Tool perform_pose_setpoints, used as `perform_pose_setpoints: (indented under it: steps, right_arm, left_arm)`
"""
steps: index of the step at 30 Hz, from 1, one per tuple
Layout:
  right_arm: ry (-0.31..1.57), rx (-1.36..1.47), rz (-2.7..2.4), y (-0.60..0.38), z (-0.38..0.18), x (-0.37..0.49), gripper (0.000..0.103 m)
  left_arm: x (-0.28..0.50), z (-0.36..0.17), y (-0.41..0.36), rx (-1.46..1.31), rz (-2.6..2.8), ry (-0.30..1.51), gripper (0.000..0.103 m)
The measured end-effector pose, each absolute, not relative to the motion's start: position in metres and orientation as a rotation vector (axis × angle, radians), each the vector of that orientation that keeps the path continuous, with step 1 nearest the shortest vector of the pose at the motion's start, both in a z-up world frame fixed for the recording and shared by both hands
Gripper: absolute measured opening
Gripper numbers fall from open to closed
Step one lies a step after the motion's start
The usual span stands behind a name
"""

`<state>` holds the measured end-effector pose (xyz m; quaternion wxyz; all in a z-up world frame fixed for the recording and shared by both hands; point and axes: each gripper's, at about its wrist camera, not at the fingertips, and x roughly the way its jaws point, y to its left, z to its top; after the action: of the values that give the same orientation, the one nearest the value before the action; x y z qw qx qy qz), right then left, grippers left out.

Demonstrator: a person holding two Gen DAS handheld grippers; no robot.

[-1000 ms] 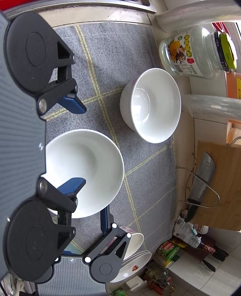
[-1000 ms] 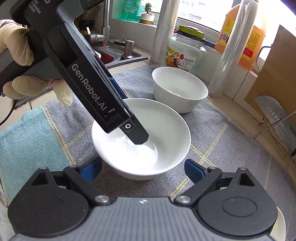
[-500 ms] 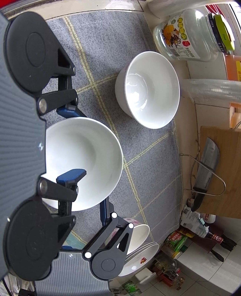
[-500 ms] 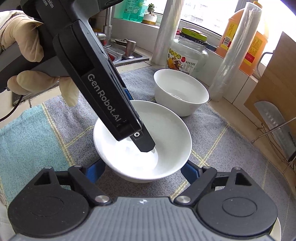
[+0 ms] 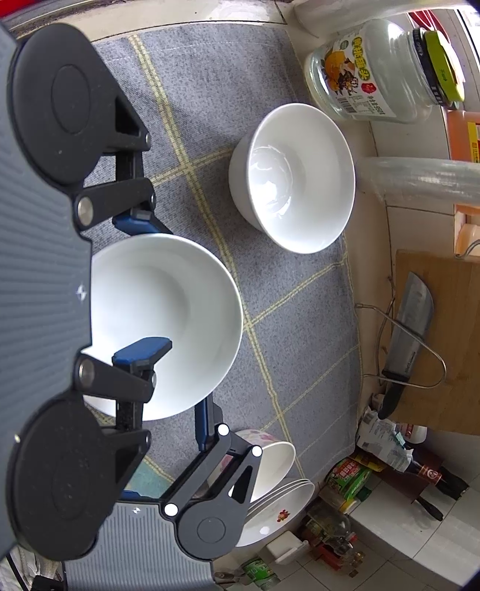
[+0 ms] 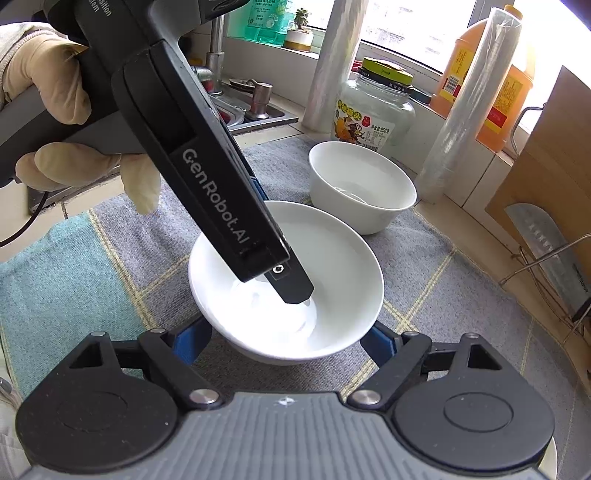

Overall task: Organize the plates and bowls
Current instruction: 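Carry the white bowl with the left gripper over another white bowl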

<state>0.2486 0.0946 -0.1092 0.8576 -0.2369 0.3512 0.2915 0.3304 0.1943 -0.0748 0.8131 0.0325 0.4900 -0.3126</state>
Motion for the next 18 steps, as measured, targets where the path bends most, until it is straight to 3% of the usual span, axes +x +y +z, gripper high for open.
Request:
perform_pose_setpoints:
  steps: [18]
  right_arm:
    - [0.745,-0.462,0.619,0.074,-0.077,0.241,0.090]
  left_arm:
    - [0.316,-0.043,0.173,0.083,-0.642,1.024,0.054]
